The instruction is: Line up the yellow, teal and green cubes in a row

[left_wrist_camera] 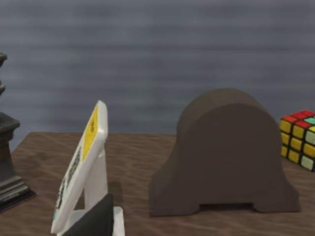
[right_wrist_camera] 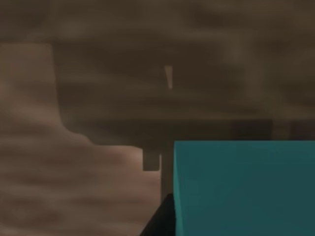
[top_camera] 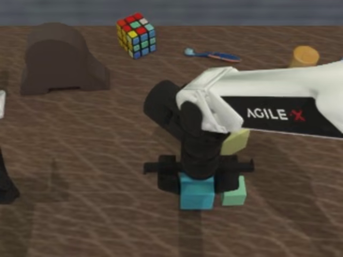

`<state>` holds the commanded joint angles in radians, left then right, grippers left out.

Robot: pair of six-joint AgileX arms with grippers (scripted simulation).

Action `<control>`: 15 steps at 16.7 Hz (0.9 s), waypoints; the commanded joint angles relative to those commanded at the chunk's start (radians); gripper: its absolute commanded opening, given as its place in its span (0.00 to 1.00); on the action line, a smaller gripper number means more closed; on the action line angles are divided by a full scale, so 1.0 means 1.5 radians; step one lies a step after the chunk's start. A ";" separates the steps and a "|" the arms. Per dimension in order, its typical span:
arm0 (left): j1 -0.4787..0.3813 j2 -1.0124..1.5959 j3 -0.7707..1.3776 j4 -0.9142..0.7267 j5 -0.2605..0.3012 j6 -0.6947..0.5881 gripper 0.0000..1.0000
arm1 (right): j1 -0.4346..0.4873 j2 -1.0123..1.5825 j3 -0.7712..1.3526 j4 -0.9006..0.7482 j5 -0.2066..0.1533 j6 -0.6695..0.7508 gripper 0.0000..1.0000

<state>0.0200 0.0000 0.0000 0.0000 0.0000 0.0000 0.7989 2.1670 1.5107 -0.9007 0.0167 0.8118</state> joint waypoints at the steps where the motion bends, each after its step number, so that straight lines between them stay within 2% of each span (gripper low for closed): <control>1: 0.000 0.000 0.000 0.000 0.000 0.000 1.00 | 0.000 0.000 0.000 0.000 0.000 0.000 0.38; 9: 0.000 0.000 0.000 0.000 0.000 0.000 1.00 | 0.000 0.000 0.000 0.000 0.000 0.000 0.98; 15: 0.000 0.000 0.000 0.000 0.000 0.000 1.00 | 0.000 0.000 0.000 0.000 0.000 0.000 1.00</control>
<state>0.0200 0.0000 0.0000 0.0000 0.0000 0.0000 0.7989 2.1670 1.5107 -0.9007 0.0167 0.8118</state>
